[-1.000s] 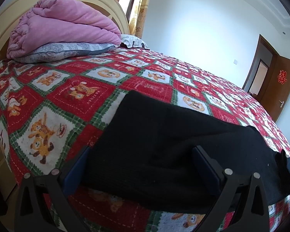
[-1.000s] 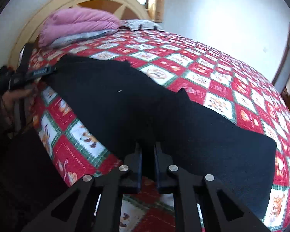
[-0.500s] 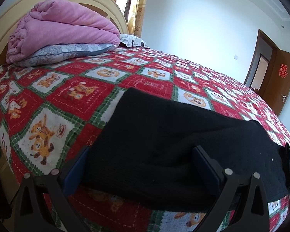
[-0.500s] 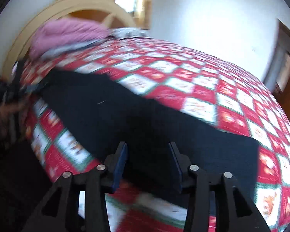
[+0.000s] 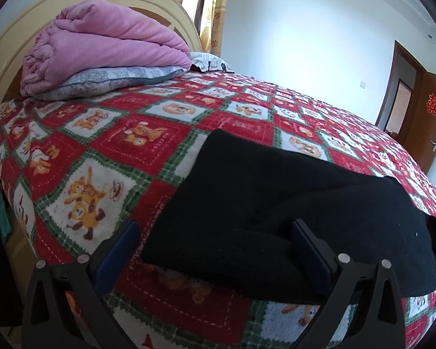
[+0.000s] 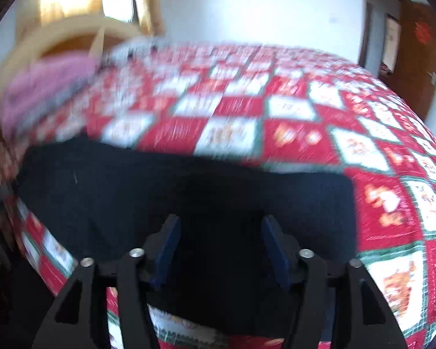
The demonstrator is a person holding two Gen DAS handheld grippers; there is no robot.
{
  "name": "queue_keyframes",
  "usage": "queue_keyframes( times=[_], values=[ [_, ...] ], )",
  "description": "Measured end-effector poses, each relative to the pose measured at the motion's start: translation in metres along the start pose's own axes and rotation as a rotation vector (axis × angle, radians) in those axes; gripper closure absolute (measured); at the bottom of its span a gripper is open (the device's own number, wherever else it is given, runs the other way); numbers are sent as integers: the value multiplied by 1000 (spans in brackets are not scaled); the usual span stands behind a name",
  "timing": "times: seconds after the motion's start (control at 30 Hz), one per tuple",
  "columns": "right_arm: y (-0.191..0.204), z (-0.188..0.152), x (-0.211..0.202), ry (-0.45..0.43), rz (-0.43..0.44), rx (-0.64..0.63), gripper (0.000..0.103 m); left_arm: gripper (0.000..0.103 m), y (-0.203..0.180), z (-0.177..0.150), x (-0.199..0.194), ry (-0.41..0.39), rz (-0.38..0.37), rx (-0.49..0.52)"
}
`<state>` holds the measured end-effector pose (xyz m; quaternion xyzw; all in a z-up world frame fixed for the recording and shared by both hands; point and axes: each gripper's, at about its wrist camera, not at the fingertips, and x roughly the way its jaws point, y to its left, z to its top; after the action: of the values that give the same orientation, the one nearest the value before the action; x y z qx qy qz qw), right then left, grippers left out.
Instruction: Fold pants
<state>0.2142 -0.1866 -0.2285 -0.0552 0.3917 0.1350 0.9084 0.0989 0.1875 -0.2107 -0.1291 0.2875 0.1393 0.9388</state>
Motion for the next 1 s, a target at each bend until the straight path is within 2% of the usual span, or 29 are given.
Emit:
queue_keyframes(
  times=[0.03,0.1,0.27,0.37,0.57,0.67,0.73,0.8,0.9,1.0],
  values=[
    [14,-5,4,-21,-69,-76,38,0,1,0,1,3,-9,-4],
    [25,-7,1,-49,-123,-130,37,0,6,-1,2,7,-26,-28],
    [17,-7,0,-36,-74,-70,37,0,12,1,0,8,-43,-62],
    [19,-9,-1,-46,-86,-80,37,0,21,2,-1,13,-78,-119],
    [21,-10,-3,-59,-93,-73,37,1,19,-5,2,54,-113,-139],
    [19,-9,-5,-64,-99,-57,37,11,17,-9,-2,49,-97,-151],
    [19,-10,-4,-61,-100,-57,37,24,17,-10,-6,48,-93,-156],
    [22,-11,-6,-66,-110,-62,37,32,16,-9,-11,48,-99,-173],
    [25,-11,-11,-75,-110,-76,37,41,24,-7,-13,59,-118,-222],
    [28,-7,-21,-109,-124,-97,37,42,30,-6,-13,67,-142,-272]
  ],
)
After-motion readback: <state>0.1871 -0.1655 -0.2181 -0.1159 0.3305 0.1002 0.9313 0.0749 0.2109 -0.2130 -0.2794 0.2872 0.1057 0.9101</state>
